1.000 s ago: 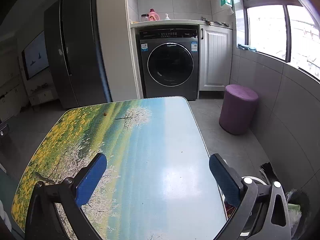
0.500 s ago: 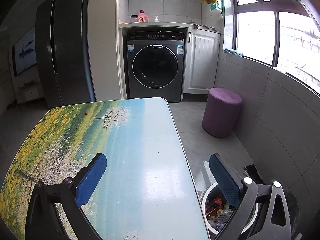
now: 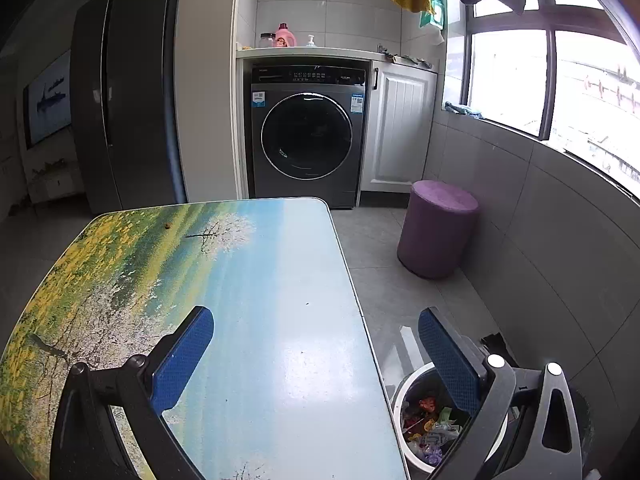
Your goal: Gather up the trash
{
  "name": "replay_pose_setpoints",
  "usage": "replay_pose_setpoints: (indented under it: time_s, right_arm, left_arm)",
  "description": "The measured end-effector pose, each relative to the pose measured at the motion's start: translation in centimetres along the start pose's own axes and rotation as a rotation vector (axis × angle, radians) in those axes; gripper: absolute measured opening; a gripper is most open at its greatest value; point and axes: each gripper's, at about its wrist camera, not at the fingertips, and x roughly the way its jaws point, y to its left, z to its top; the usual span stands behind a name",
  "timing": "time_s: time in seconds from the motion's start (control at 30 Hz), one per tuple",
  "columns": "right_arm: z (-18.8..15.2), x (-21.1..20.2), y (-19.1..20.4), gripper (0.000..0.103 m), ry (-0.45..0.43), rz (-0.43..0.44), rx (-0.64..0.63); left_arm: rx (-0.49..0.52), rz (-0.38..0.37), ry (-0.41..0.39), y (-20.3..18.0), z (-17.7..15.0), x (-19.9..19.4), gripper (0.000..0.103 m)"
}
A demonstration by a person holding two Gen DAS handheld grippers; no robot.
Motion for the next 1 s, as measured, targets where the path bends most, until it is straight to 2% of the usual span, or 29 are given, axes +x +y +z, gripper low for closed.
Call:
replay_pose_setpoints:
  time_s: [1.0]
  right_arm:
    - [0.0,-1.1,-0.5,0.103,-0.034,-0.013,-0.013]
  left_arm:
    - [0.067,-0.022,-0.011,-2.4,-0.9,-0.4,0.103]
